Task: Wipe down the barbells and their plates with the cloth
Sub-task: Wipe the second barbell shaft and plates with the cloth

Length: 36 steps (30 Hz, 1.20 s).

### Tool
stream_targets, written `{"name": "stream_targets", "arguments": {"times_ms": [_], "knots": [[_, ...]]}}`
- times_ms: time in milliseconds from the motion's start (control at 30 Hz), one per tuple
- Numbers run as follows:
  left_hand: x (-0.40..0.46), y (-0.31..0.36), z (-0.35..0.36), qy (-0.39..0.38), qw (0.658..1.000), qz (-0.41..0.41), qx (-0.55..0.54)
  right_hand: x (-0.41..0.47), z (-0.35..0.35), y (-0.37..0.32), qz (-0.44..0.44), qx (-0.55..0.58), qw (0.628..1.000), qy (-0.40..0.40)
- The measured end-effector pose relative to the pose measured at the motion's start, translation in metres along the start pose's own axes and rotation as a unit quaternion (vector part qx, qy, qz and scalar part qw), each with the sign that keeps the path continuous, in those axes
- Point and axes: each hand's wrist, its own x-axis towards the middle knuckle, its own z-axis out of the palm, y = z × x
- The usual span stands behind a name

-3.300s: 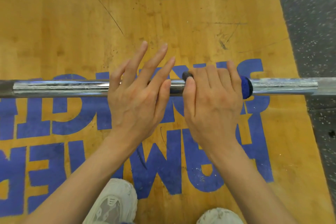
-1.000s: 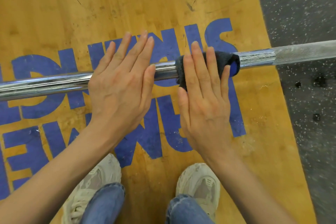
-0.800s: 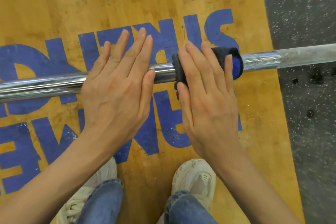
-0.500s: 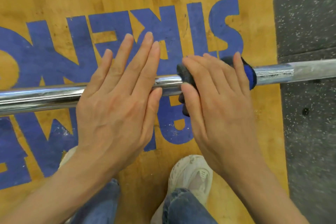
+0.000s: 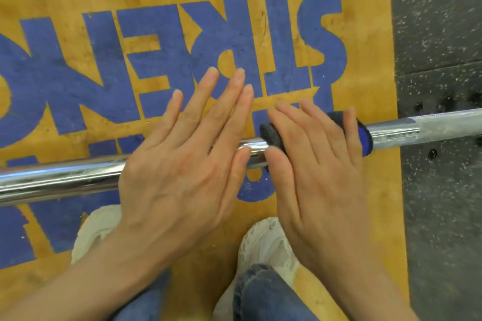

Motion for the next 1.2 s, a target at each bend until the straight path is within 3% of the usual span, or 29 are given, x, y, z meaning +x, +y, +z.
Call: {"name": "stream_targets", "arguments": {"times_ms": [100,267,433,600,767,933,1100,1200], "knots": [[-0.003,0.000,0.000,0.001,1.000,0.007,-0.002,0.020,0.000,0.001,0.015,-0.022,0.999,0.022],[-0.007,0.002,0.001,0.003,1.000,0.006,0.017,-0.039,0.007,0.001,0.013,0.010,0.999,0.049],[-0.005,0.002,0.002,0.013,1.000,0.004,0.015,0.009,0.006,0.008,0.035,0.002,0.997,0.068],[-0.003,0.000,0.004,0.027,0.999,0.000,0.030,-0.041,0.012,0.009,0.023,0.044,0.996,0.079],[0.004,-0.002,0.004,0.038,0.999,0.005,0.023,0.016,0.011,0.023,0.054,0.025,0.989,0.133],[0.008,-0.004,0.004,0.053,0.998,-0.001,0.030,-0.025,0.016,0.011,0.055,0.063,0.988,0.131],[0.016,-0.006,0.003,0.052,0.998,-0.002,0.025,0.025,0.013,0.024,0.060,0.022,0.984,0.166],[0.018,-0.009,0.004,0.054,0.998,-0.007,0.028,0.006,0.019,0.020,0.041,0.035,0.984,0.170]]}}
